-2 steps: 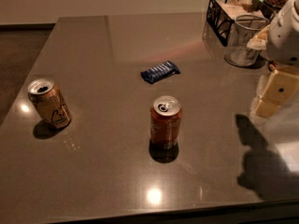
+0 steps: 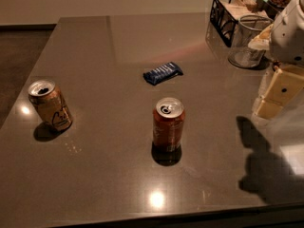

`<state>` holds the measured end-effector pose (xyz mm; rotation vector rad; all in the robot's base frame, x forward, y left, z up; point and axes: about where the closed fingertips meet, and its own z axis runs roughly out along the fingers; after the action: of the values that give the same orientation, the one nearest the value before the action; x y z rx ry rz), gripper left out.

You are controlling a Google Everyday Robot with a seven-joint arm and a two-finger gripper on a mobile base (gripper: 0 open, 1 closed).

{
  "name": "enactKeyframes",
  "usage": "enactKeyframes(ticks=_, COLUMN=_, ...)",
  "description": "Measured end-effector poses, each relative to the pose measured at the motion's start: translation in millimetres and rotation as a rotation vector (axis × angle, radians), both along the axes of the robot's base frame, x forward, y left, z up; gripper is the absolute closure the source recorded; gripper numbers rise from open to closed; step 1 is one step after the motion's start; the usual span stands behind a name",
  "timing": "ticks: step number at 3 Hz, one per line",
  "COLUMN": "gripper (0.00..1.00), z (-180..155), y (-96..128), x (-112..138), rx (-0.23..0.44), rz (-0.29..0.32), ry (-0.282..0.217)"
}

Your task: Knock coke can over

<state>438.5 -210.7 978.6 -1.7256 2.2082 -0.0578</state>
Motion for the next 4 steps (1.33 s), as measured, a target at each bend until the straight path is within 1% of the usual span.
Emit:
enactKeyframes(ticks=1, gripper=0.00, z=-7, y=18, x=2, rx=0.103, rz=0.038, ry=-0.002)
enactKeyframes(ticks=2, gripper=0.00, z=-16, y=51, x=-1, rx=0.232, rz=0.089, ry=-0.014)
enactKeyframes(ticks=3, gripper=0.00, z=-26, y=87, x=-9, rx=0.339, rz=0.152, ry=-0.013)
enactKeyframes(ticks=4, gripper=0.00, z=-40, y=115, x=-19, rx=0.395, rz=0.207, ry=0.011)
